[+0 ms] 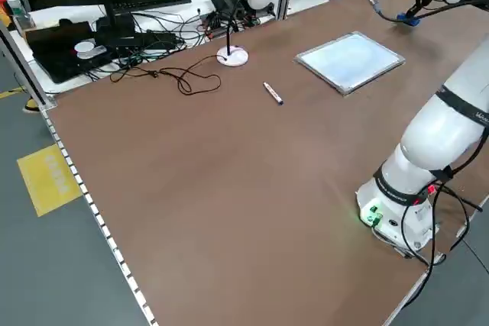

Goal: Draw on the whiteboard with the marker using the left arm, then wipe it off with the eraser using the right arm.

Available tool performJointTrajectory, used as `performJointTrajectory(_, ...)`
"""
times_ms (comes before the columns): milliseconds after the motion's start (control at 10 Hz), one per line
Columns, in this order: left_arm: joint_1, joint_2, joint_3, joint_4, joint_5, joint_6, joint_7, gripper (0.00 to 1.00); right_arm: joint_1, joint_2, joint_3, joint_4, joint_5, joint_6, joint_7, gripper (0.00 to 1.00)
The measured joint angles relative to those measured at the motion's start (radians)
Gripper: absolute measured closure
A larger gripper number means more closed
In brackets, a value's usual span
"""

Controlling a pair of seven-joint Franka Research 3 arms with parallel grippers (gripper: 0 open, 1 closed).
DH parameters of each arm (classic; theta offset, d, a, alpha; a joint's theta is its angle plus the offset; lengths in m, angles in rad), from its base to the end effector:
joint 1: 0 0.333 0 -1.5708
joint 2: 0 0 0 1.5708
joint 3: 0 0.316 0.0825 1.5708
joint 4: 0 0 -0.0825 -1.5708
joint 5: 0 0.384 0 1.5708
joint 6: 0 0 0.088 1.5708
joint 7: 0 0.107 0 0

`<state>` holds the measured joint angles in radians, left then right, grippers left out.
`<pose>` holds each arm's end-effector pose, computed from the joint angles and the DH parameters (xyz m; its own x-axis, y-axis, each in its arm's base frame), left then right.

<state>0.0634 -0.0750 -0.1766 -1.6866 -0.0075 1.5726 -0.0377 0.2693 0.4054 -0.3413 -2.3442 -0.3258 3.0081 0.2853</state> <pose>0.5259 -0.0640 0.6101 0.9964 -0.0743 -0.0399 -0.0747 -0.9972 -0.0072 0.5349 -0.0196 0.1944 0.9614 0.0301 0.2734 -0.0212 -0.9829 0.1828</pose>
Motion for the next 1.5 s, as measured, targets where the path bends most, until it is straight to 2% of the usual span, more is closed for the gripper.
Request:
performJointTrajectory(100,0.000,0.000,0.000,0.000,0.000,0.000,0.000,0.00,0.000,0.000,0.002,0.001,0.000,0.000,0.008,0.24)
performJointTrajectory(300,0.000,0.000,0.000,0.000,0.000,0.000,0.000,0.00,0.000,0.000,0.004,0.006,0.000,0.000,0.021,0.03)
performJointTrajectory(600,0.000,0.000,0.000,0.000,0.000,0.000,0.000,0.00,0.000,-0.001,0.006,0.018,0.000,-0.012,0.026,0.00)
performJointTrajectory(900,0.000,0.000,0.000,0.002,0.000,0.000,0.000,0.00,0.002,-0.026,0.044,0.082,0.002,-0.138,0.076,0.00)
performJointTrajectory(1100,0.000,0.000,0.000,0.005,0.000,0.000,0.000,0.00,0.009,-0.062,0.114,0.185,0.009,-0.333,0.145,0.00)
performJointTrajectory(1300,0.000,-0.001,0.000,0.008,0.000,0.000,0.000,0.00,0.010,-0.098,0.214,0.317,0.023,-0.562,0.196,0.00)
performJointTrajectory(1500,-0.001,-0.004,-0.001,0.011,0.000,0.000,0.000,0.00,-0.026,-0.132,0.323,0.448,0.032,-0.794,0.196,0.00)
